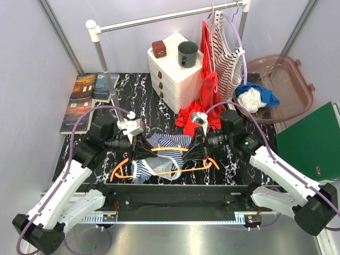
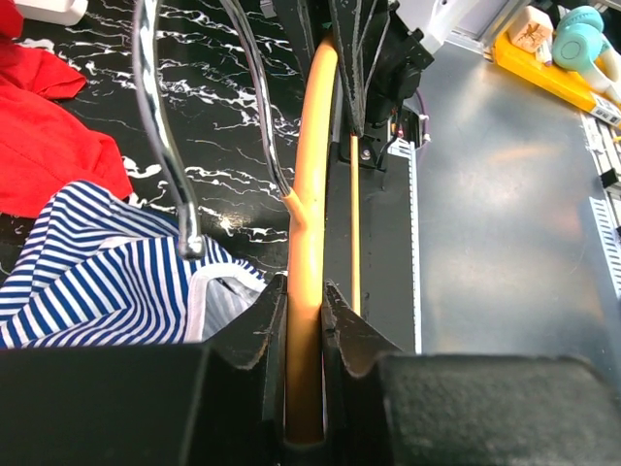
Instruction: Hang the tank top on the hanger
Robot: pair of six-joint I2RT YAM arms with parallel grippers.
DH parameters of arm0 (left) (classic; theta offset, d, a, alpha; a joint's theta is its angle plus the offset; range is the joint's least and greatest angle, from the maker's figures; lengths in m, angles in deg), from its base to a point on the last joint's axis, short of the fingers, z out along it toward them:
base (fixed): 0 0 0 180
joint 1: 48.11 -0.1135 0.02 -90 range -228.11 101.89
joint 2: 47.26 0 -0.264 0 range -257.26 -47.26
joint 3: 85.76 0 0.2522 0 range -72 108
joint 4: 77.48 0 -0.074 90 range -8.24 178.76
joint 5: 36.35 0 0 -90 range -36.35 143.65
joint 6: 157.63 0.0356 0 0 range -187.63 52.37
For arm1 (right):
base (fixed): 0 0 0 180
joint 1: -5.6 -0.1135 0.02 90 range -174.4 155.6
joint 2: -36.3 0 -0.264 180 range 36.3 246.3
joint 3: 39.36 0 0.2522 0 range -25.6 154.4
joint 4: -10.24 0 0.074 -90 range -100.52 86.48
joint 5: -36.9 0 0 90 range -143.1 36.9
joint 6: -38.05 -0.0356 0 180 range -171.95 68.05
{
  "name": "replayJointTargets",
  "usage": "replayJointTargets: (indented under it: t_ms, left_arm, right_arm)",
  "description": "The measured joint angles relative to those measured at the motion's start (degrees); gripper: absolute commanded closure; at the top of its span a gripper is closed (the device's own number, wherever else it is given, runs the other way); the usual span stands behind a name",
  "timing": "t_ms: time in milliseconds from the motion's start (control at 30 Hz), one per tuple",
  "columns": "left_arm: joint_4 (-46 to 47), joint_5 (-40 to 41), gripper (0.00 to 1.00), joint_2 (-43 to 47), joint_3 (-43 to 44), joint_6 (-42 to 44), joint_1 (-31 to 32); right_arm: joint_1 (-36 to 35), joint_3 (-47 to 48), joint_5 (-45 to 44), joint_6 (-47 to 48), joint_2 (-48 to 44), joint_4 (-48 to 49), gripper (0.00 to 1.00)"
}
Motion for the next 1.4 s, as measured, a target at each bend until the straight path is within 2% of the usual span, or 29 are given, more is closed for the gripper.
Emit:
replayJointTargets:
  t_ms: [100,133,267,367,467,567,700,767,933,1133,1400]
  left_arm:
    - [0.15,1.75,1.00,0.15,-0.50,-0.07,-0.09]
    - [0.02,2.73,1.00,0.26,-0.76,-0.17,-0.07]
    - [-0.81,7.67,1.00,0.81,-2.16,-0.52,0.02]
    - [-1.14,10.32,1.00,1.22,-2.58,-0.61,0.02]
    - [-1.14,12.11,1.00,2.12,-3.06,-0.76,0.02]
    - [-1.20,14.84,1.00,2.43,-3.23,-1.09,0.02]
    - [-1.44,21.75,1.00,3.08,-3.26,-1.90,0.02]
    - [-1.51,26.25,1.00,3.96,-3.26,-2.58,0.02]
    - [-1.40,33.40,1.00,5.44,-3.87,-4.13,-0.13]
    - [-1.49,37.75,1.00,5.25,-4.17,-4.90,-0.55]
    - [-1.49,39.47,1.00,5.31,-4.17,-5.11,-1.11]
  right_arm:
    - [0.02,0.07,-1.46,0.37,0.52,-0.15,0.51]
    - [0.17,0.11,-3.06,0.50,0.72,0.22,0.32]
    - [1.75,0.72,-8.94,0.81,0.94,0.59,0.11]
    - [2.80,0.81,-14.05,0.66,0.94,0.35,0.05]
    - [3.28,0.81,-20.06,0.48,0.70,0.07,0.05]
    - [3.41,0.76,-30.40,-0.33,-1.29,-0.59,0.05]
    - [3.61,0.33,-45.81,-2.91,-7.78,-0.55,0.10]
    - [3.72,-0.42,-50.47,-4.48,-11.89,-0.37,0.15]
    - [3.72,-4.83,-52.43,-8.98,-16.04,1.16,0.23]
    - [2.56,-15.28,-50.88,-15.13,-11.52,3.58,0.28]
    - [-13.51,-23.04,-53.31,-22.45,-1.03,11.28,0.30]
